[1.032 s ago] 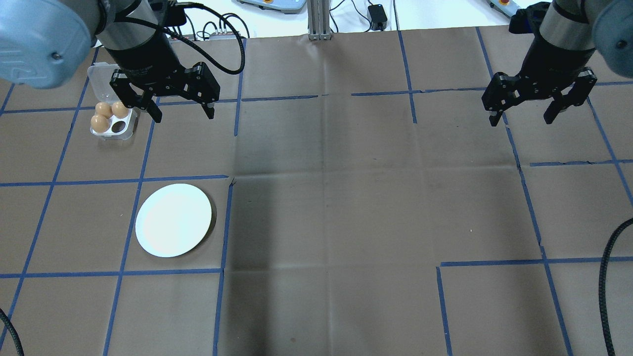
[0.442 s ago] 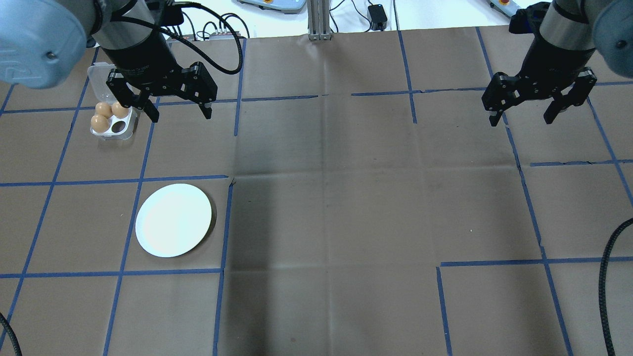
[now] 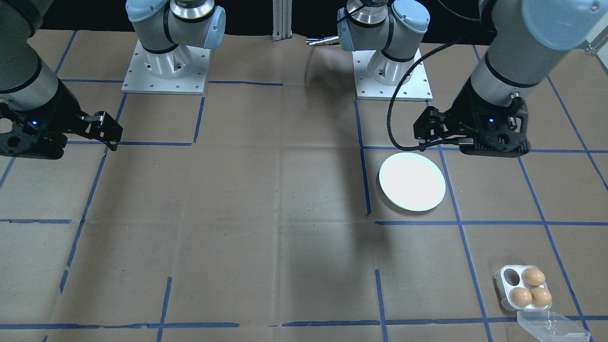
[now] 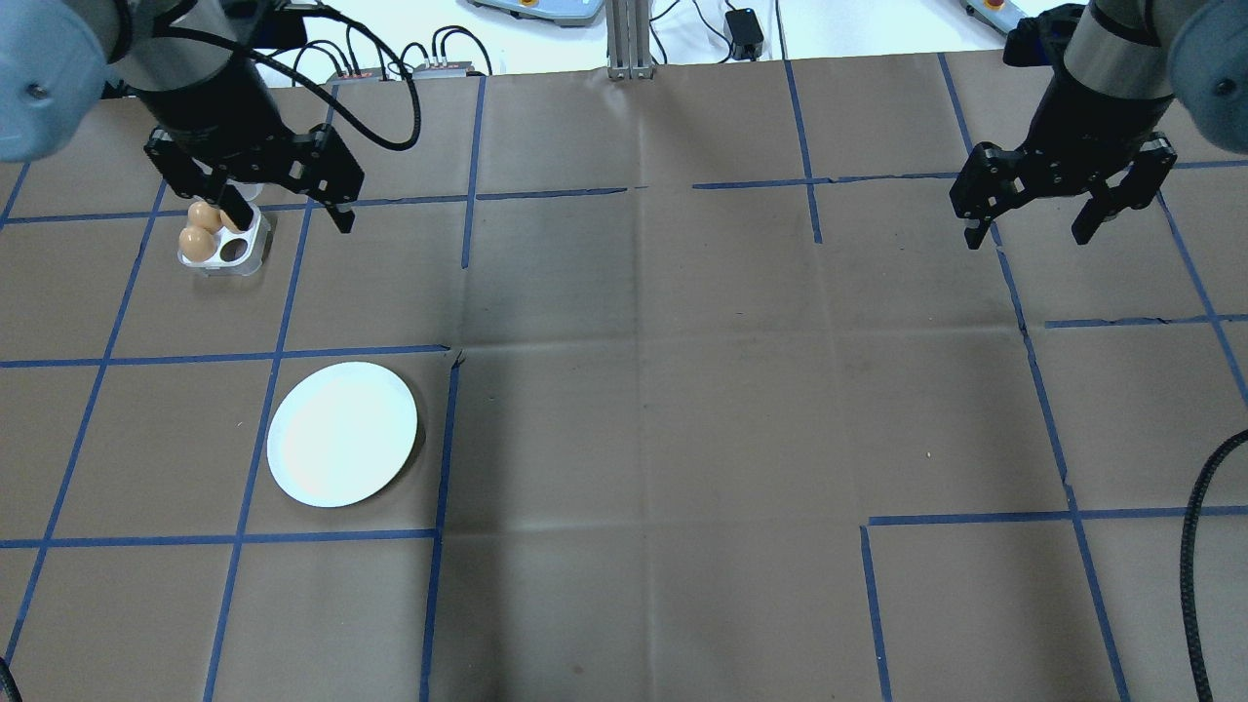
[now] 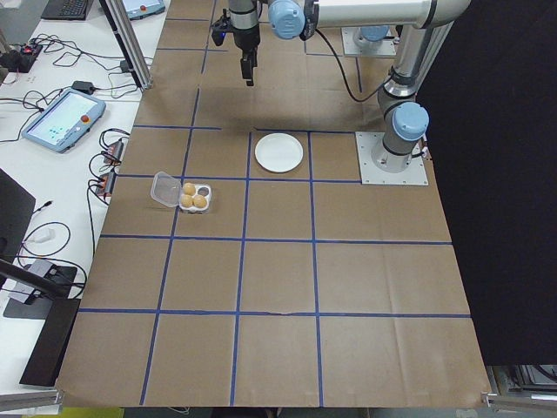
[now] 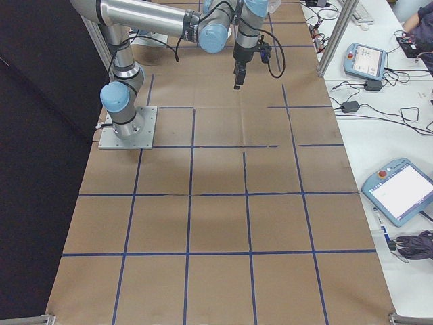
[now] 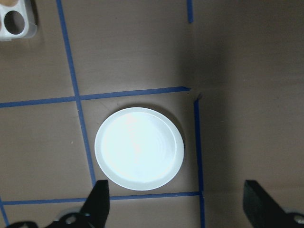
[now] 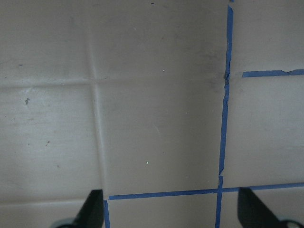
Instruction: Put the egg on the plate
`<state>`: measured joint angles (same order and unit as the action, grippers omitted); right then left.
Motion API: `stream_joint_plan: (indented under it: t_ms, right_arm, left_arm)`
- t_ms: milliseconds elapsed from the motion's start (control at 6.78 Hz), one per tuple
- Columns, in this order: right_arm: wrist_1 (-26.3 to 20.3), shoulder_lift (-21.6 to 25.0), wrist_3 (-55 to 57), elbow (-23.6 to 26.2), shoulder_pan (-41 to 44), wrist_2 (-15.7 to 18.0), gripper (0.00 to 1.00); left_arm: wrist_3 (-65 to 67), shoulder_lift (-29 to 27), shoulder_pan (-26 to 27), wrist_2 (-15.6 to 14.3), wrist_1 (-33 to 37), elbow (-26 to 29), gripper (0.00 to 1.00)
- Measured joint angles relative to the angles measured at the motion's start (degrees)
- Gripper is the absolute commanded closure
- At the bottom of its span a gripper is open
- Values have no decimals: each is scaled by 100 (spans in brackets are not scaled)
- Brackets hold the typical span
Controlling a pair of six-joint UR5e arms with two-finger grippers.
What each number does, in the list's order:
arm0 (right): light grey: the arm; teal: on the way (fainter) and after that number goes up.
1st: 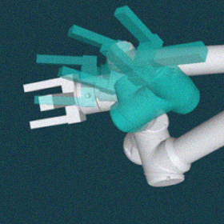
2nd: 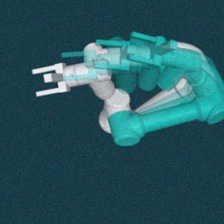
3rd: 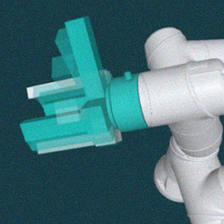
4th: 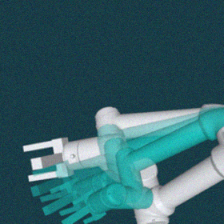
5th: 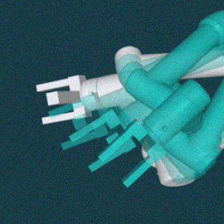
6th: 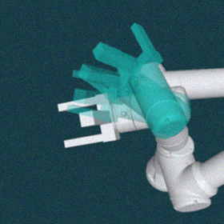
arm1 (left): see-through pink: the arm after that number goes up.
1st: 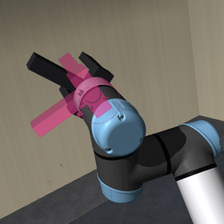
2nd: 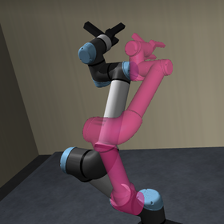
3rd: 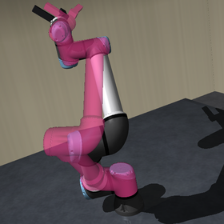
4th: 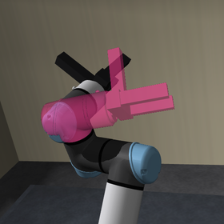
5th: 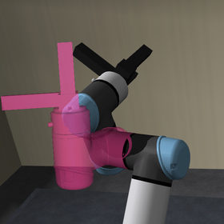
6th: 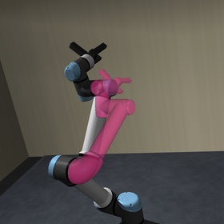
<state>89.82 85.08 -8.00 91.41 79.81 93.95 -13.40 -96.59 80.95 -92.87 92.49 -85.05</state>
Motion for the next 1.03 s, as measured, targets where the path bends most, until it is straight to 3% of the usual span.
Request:
stream_joint_plan:
  t_ms: [442,1032]
  right_arm:
    - [0,0,0,0,0,0,0]
    - [0,-1,0,0,-1,4,0]
  left_arm:
    - [-903,-516,-1409,-52,-417,9,1]
    - [-1855,-2200,-2041,-101,-2031,296,1]
